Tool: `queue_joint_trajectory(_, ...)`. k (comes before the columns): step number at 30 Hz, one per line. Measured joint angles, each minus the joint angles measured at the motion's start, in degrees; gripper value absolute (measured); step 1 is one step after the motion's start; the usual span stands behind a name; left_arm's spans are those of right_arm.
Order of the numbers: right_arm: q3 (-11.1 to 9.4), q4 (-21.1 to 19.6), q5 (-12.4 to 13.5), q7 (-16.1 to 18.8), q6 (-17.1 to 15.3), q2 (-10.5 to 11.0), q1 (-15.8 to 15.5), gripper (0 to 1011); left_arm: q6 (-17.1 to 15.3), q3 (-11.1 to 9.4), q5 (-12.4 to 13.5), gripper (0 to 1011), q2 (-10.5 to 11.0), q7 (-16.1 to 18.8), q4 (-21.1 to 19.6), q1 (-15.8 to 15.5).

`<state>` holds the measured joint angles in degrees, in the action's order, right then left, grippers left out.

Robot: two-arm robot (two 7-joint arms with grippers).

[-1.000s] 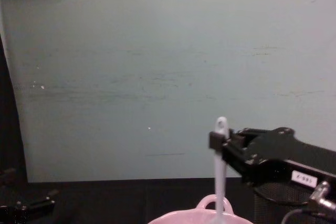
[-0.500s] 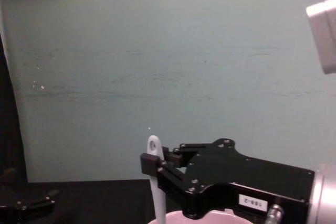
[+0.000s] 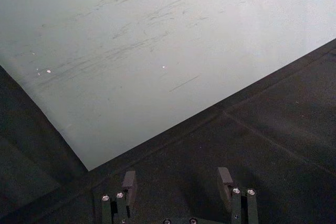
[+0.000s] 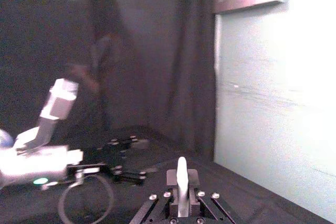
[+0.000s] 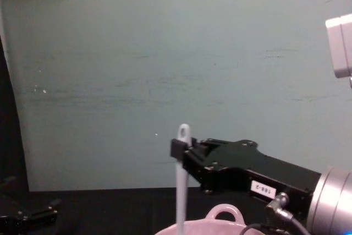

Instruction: Use the one hand to pick up the spoon and stir the clear water in the bowl.

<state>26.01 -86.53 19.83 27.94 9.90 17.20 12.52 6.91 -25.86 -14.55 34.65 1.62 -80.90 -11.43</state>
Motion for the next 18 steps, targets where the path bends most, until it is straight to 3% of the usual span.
queue_joint_trajectory(5, -1.84, 1.65, -0.02, -2.18, 0.37, -0.30, 0.24, 118, 0.00, 0.00, 0.00, 1005, 0.00, 0.00, 0.00, 0.00)
queue_joint_trajectory(12, -4.44, 0.61, -3.25, -5.01, 0.90, 1.43, -0.46, 118, 0.00, 0.00, 0.00, 1005, 0.00, 0.00, 0.00, 0.00)
queue_joint_trajectory(18, -5.14, -1.03, -6.01, -5.70, 0.83, 2.79, -1.29, 118, 0.00, 0.00, 0.00, 1005, 0.00, 0.00, 0.00, 0.00)
